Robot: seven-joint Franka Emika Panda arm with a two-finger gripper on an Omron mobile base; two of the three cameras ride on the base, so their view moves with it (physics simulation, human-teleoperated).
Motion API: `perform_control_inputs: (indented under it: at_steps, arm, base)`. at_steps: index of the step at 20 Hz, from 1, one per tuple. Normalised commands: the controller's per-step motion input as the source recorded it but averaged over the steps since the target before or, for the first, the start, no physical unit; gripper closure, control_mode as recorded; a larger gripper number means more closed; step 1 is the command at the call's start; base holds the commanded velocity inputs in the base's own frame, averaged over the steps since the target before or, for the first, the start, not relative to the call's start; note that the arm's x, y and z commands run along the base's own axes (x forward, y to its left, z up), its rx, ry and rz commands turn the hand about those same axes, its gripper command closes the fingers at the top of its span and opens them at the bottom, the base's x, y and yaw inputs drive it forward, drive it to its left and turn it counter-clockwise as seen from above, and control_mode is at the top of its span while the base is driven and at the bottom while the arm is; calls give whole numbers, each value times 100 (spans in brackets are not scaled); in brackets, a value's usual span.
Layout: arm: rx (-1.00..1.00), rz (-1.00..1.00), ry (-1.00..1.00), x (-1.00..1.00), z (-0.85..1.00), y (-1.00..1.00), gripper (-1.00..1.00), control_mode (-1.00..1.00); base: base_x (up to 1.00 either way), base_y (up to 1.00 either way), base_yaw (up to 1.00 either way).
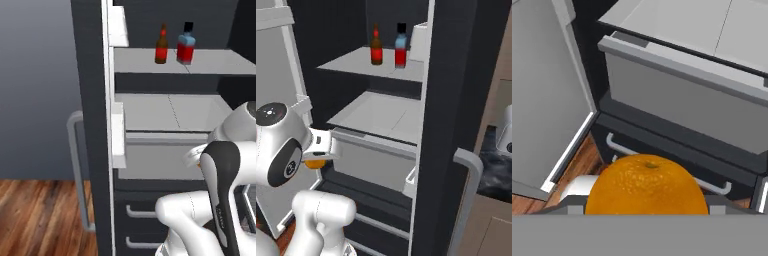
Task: Place the liquor and beer on the top shelf of the fridge to keep them out of children's reach, and place the orange on lower shelves for easy access.
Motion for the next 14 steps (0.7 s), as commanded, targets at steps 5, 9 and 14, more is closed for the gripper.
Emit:
perform_control_inputs:
  at_steps: [5, 9, 14]
  arm:
    - [0, 0, 0, 0, 0, 0, 100, 100]
    - [0, 0, 0, 0, 0, 0, 100, 100]
    - [0, 0, 0, 0, 0, 0, 100, 100]
  base:
    - [0, -45, -50]
    - [13, -28, -44]
    - [31, -4, -35]
